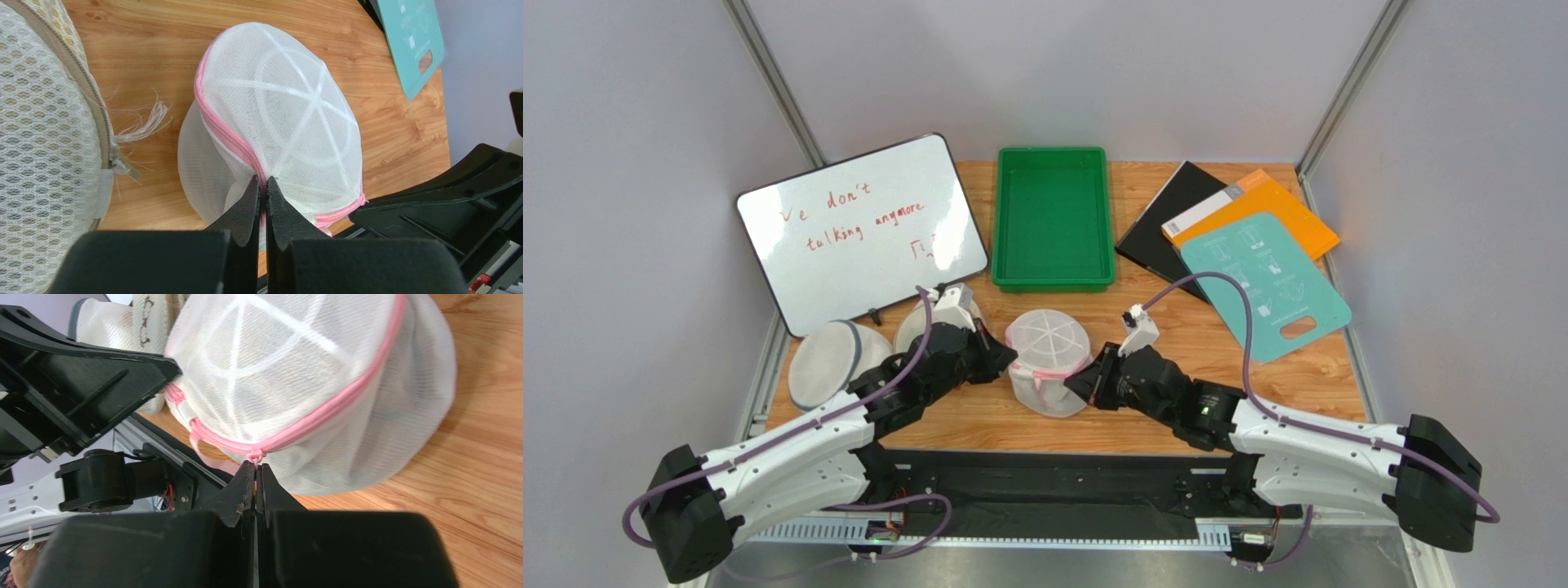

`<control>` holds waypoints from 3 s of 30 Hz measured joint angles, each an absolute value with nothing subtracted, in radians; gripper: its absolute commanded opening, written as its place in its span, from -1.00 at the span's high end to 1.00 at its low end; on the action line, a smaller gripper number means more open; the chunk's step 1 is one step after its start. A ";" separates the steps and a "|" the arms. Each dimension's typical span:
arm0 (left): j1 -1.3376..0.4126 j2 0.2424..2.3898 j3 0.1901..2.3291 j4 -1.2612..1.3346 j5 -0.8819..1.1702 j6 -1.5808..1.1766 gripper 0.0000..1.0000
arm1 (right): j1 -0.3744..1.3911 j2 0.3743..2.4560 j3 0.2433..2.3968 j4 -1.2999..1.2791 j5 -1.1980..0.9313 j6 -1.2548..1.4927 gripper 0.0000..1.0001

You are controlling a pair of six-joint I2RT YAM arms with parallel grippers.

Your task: Unzip the laundry bag and remove the bra

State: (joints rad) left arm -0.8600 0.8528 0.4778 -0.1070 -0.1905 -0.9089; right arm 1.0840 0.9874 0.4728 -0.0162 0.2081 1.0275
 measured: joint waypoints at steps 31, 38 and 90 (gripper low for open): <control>-1.007 1.022 0.685 -0.212 -0.036 -0.542 -0.81 | 1.070 0.934 0.459 -0.102 0.234 0.997 1.00; -1.008 1.075 0.677 -0.182 -0.020 -0.650 -0.85 | 1.070 0.934 0.459 -0.108 0.232 0.997 1.00; -1.065 1.204 0.677 -0.074 -0.123 -0.197 1.00 | 1.053 0.922 0.491 -0.150 0.202 0.966 1.00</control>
State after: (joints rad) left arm -1.0653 1.2041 0.6769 -0.0742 -0.1226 -0.1970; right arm 1.0534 0.9218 0.4911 -0.1497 0.2016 0.9661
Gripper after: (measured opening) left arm 0.006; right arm 0.006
